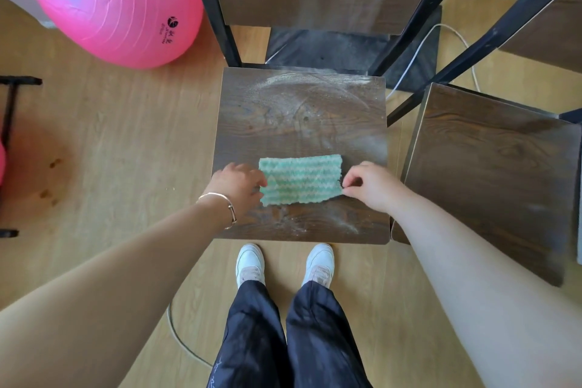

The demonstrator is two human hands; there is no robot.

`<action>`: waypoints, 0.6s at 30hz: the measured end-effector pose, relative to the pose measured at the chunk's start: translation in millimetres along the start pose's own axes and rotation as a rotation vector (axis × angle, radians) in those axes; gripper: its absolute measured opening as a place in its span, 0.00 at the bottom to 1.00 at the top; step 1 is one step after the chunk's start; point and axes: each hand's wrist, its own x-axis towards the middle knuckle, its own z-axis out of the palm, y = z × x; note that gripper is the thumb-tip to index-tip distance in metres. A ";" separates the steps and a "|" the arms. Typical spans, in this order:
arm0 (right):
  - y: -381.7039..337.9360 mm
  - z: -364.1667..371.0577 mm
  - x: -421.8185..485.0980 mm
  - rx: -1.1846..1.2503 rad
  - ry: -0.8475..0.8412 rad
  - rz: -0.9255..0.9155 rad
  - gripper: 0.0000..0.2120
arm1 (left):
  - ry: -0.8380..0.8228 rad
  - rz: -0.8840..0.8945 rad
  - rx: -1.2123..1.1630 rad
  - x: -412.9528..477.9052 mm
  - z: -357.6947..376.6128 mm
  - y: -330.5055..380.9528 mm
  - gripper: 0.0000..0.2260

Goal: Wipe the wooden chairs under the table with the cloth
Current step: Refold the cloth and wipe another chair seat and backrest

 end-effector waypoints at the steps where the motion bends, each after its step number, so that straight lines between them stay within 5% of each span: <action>1: 2.6 5.6 1.1 0.034 0.037 0.027 0.07 | 0.015 -0.020 -0.024 -3.5 6.0 -3.4 0.12; 7: -13.7 25.9 30.9 0.128 0.272 0.181 0.22 | 0.187 -0.227 -0.050 -5.3 10.6 -8.4 0.18; 12: -23.1 30.9 45.2 0.078 0.331 0.180 0.03 | 0.240 -0.190 0.016 -0.8 12.4 1.6 0.21; 18: -39.2 20.5 30.9 0.212 0.273 0.175 0.02 | 0.275 -0.160 0.011 -5.6 16.4 0.9 0.23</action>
